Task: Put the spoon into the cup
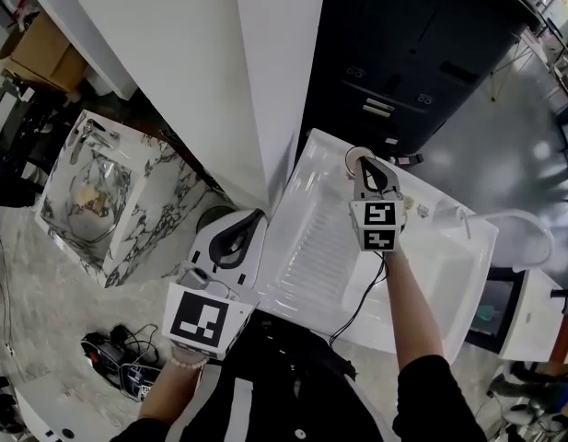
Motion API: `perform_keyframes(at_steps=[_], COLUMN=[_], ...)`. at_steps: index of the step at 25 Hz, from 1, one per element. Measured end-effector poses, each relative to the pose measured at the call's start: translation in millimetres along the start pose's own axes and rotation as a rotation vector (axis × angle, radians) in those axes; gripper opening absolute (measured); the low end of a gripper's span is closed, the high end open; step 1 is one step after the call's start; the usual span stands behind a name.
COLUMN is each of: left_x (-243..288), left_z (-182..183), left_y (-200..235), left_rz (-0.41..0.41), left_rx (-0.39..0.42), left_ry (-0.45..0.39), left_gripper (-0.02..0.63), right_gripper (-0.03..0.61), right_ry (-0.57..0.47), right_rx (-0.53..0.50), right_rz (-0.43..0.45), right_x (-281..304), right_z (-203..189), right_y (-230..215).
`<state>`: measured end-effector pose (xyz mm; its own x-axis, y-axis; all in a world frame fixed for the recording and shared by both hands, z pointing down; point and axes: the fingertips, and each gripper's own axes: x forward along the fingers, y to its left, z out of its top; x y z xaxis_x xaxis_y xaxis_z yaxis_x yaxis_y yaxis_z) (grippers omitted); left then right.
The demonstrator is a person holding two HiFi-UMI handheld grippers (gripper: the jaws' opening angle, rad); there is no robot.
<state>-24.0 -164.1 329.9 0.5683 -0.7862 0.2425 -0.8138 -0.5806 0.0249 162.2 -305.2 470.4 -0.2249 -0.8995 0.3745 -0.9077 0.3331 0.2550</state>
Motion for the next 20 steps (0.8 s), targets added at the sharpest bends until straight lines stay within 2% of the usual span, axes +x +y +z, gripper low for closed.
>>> perform_keyframes(at_steps=[6,10,15,20], left_x=[0.4,0.6,-0.4,-3.0], left_z=[-3.6,-4.4,-5.6,-6.0], left_y=[1.9,2.8,4.1,7.6], left_rz=[0.001,0.003,0.005,0.014], left_rx=[-0.006,-0.009,-0.008,-0.013], left_ry=[0.006,0.009,0.008,0.011], left_gripper=[0.0,0.0,0.0,0.0], right_gripper=[0.006,0.006,0.008,0.062], right_ry=[0.007,0.005,0.031,0.046], right_rx=[-0.079,-0.076,-0.075,-0.07], right_rz=[0.006,-0.012,0.012,0.016], right_x=[4.0,7.0,12.0,13.9], right_z=[-0.2,0.6,-4.2,-7.1], right_y=[7.9,8.6,19.3,23.5])
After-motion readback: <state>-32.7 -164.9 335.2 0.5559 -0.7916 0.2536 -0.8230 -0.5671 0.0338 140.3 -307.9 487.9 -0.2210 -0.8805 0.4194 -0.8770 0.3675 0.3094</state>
